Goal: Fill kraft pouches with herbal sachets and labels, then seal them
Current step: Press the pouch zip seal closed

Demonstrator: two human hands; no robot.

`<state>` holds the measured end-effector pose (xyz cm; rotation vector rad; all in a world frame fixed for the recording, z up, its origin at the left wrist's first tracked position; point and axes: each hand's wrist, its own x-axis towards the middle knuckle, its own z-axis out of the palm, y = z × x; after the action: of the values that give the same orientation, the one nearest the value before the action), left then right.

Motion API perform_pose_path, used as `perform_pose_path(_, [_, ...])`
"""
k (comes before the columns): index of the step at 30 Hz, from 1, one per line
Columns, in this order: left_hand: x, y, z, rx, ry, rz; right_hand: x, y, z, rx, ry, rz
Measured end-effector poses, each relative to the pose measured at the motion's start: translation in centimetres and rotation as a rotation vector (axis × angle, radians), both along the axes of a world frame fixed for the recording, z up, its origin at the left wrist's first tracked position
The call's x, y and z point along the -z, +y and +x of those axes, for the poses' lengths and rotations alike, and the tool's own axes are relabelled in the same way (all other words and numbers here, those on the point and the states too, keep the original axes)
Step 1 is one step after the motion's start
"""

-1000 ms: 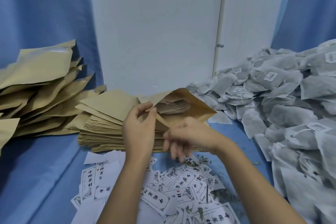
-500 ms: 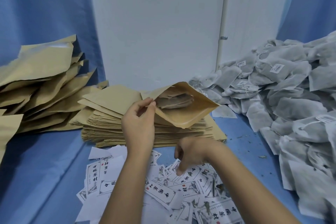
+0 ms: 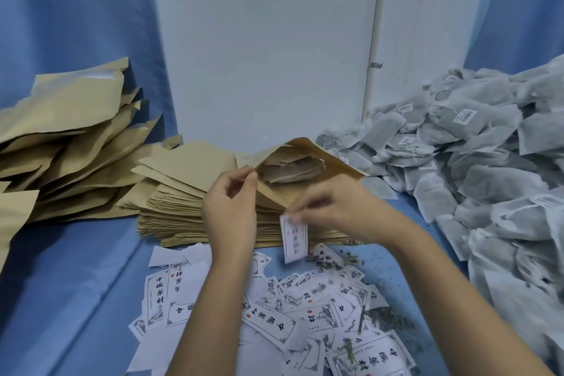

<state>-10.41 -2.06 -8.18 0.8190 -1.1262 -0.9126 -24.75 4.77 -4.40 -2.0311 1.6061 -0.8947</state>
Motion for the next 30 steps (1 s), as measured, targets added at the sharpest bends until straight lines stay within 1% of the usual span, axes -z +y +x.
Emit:
perform_pose_path(2, [0.1, 0.0, -0.1, 0.009, 0.0, -0.003, -1.2, 0.6, -0.1, 0.026, -0.302, -0.257])
perform_pose_path(3, [0.1, 0.0, -0.1, 0.011, 0.001, -0.007, -1.3, 0.7, -0.2, 0.085, -0.382, -0.408])
perform_pose_path(4, [0.1, 0.0, -0.1, 0.01, -0.001, -0.012, -1.2, 0.6, -0.2, 0.173, -0.385, -0.537])
perform_pose_path(5, [0.1, 0.1, -0.2, 0.007, -0.003, -0.018, -1.0, 0.4, -0.1, 0.27, -0.335, -0.618])
perform_pose_path(6, [0.2, 0.1, -0.2, 0.002, -0.007, -0.024, -0.6, 0.1, -0.1, 0.349, -0.258, -0.641])
perform_pose_path(7, [0.2, 0.2, -0.3, -0.003, -0.013, -0.031, -0.2, -0.3, 0.0, 0.394, -0.172, -0.61])
perform_pose_path(9, [0.3, 0.4, -0.5, -0.009, -0.023, -0.049, 1.0, -1.2, 0.2, 0.41, -0.017, -0.491])
perform_pose_path(11, [0.3, 0.7, -0.8, -0.022, -0.02, -0.072, 1.8, -2.3, 0.6, 0.421, 0.117, -0.464])
perform_pose_path(14, [0.3, 0.9, -1.1, -0.055, -0.021, -0.108, 2.2, -4.4, 1.4, 0.5, 0.313, -0.418])
perform_pose_path(17, [0.3, 0.9, -1.3, -0.066, 0.0, -0.121, 1.3, -6.1, 1.9, 0.591, 0.403, -0.253])
perform_pose_path(20, [0.4, 0.9, -1.5, -0.055, 0.02, -0.122, 0.7, -7.1, 2.1, 0.609, 0.379, -0.132])
perform_pose_path(23, [0.4, 0.9, -1.5, -0.05, 0.03, -0.107, 0.7, -7.1, 2.0, 0.598, 0.361, -0.117])
perform_pose_path(24, [0.4, 0.8, -1.4, -0.046, 0.038, -0.096, 1.0, -6.9, 2.0, 0.611, 0.359, -0.155])
perform_pose_path(25, [0.4, 0.8, -1.4, -0.041, 0.045, -0.084, 1.3, -6.5, 2.1, 0.633, 0.343, -0.24])
perform_pose_path(26, [0.3, 0.7, -1.3, -0.036, 0.052, -0.071, 1.7, -5.9, 2.4, 0.65, 0.289, -0.355])
perform_pose_path(27, [0.3, 0.7, -1.3, -0.034, 0.055, -0.06, 2.1, -5.2, 2.8, 0.636, 0.181, -0.473])
perform_pose_path(28, [0.3, 0.6, -1.2, -0.035, 0.052, -0.051, 2.5, -4.6, 3.2, 0.573, 0.046, -0.566])
perform_pose_path(29, [0.3, 0.5, -1.2, -0.034, 0.046, -0.038, 2.9, -4.1, 3.7, 0.457, -0.054, -0.595])
perform_pose_path(30, [0.3, 0.5, -1.1, -0.03, 0.041, -0.017, 3.4, -3.6, 4.1, 0.328, -0.105, -0.575])
